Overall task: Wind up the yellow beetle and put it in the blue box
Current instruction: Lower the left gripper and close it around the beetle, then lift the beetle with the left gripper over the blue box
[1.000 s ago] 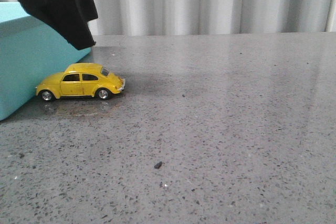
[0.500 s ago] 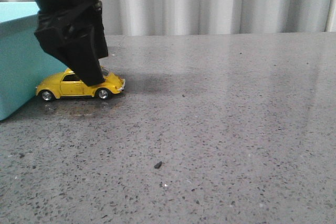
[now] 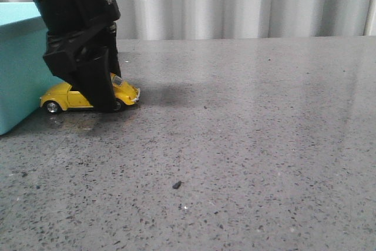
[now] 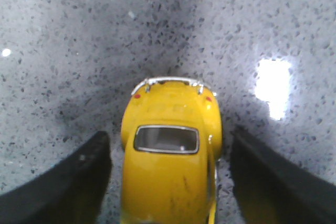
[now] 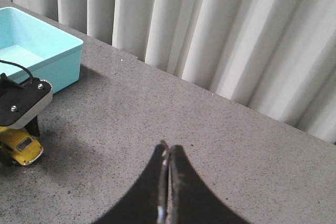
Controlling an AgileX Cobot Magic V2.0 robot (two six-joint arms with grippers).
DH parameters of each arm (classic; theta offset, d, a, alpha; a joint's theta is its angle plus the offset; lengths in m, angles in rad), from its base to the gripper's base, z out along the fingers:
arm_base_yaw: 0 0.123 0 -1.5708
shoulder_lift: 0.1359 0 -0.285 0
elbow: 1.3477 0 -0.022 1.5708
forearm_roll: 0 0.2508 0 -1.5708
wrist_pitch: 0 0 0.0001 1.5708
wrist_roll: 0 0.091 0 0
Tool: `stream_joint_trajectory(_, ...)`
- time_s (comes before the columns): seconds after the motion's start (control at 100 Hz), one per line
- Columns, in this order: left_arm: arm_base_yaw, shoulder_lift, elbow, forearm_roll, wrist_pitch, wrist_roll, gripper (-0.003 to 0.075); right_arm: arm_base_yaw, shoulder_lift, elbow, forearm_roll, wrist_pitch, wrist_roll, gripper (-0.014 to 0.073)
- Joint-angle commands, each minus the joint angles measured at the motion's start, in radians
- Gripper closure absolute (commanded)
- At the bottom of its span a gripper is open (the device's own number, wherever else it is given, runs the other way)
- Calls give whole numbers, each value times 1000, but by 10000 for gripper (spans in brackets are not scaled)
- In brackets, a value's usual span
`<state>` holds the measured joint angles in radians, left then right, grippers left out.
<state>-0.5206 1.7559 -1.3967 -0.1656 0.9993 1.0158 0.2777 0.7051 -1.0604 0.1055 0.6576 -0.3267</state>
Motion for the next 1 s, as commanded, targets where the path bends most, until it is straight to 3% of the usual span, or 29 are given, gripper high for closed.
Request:
stream_joint_trajectory(0.0, 1, -43, -24, -36, -17, 0, 395, 3, -3, -25, -6, -85, -9, 645)
stream_joint_trajectory(0.23, 1, -50, -24, -48, -17, 0, 573, 3, -3, -25, -6, -85, -9, 645)
stream_joint_trajectory(0.45, 1, -96, -93, -103, -74, 0, 677, 3, -3, -25, -6, -85, -9, 645)
stream_joint_trajectory(0.71, 12, -185, -255, -138, -101, -25, 695, 3, -3, -25, -6, -91, -9, 645)
stream_joint_trajectory(0.84, 73, -214, -305, -103, -112, -167, 695, 3, -3, -25, -6, -91, -9, 645)
stream_joint_trajectory(0.99, 210, -234, -303, -15, -101, -368, 695, 3, -3, -25, -6, -91, -9, 645)
